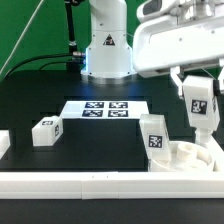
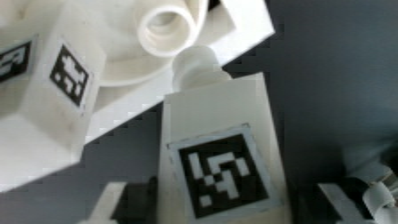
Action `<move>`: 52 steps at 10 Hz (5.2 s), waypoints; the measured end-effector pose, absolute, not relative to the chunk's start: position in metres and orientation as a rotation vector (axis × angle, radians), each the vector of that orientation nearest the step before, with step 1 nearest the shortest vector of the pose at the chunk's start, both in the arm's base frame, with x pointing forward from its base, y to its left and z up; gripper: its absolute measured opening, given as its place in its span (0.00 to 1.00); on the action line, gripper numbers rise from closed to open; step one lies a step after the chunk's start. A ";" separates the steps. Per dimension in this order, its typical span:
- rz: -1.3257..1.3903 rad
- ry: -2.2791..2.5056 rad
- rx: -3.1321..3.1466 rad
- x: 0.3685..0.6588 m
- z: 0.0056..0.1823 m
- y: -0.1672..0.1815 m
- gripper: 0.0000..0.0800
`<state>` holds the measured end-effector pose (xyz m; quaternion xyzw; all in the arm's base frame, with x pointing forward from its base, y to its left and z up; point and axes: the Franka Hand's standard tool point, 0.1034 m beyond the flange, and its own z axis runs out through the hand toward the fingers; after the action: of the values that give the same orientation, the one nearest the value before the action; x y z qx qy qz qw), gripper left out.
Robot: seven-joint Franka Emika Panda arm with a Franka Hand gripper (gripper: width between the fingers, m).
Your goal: Assemble stool
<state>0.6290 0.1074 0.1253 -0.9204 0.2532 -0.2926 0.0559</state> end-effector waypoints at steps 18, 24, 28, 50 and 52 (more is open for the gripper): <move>-0.944 0.700 -2.852 0.625 0.077 0.106 0.41; -1.007 0.634 -2.870 0.626 0.076 0.099 0.41; -1.005 0.603 -2.887 0.625 0.075 0.098 0.78; 0.012 0.388 -3.066 0.634 0.123 0.095 0.81; -0.017 -0.032 -3.124 0.634 0.120 0.100 0.81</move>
Offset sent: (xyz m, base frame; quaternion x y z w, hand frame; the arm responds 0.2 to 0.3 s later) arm 0.0072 -0.0115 -0.0055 -0.0242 0.0380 -0.0161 0.9989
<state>0.6344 0.1003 0.1203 -0.9999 -0.0103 -0.0054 0.0089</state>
